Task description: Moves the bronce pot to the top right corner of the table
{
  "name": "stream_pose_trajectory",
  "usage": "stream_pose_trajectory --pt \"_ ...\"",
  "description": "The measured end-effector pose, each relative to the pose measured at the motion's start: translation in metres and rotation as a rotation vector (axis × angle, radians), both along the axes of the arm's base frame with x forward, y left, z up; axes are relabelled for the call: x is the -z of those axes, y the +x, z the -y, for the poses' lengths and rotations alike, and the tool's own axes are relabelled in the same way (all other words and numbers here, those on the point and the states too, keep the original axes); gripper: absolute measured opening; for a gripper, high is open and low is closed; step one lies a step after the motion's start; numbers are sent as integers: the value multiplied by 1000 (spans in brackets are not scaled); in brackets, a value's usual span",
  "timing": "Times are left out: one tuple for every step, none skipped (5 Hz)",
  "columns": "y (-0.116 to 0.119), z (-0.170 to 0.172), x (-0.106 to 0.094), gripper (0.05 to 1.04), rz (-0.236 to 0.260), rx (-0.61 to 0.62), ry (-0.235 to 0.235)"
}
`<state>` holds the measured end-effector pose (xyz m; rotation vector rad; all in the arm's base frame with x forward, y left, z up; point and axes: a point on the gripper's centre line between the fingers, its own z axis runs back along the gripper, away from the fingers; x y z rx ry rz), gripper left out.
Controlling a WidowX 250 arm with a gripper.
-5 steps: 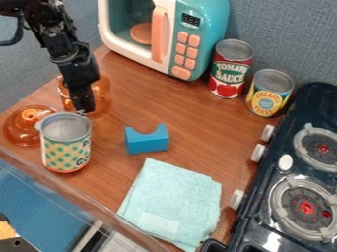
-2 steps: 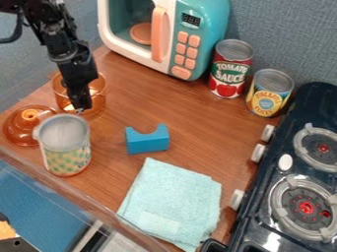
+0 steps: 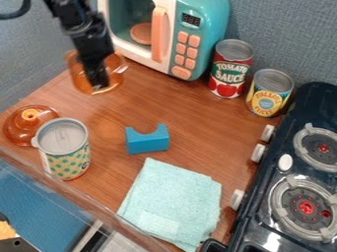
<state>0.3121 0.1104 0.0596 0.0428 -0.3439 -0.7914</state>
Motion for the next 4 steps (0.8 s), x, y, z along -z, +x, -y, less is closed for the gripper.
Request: stream_pose_trajectory --pt "22 45 -16 72 33 98 -86" --pt "43 96 -5 72 47 197 -90" --pt "49 127 7 72 56 263 -100" --pt "49 143 19 72 18 294 -139"
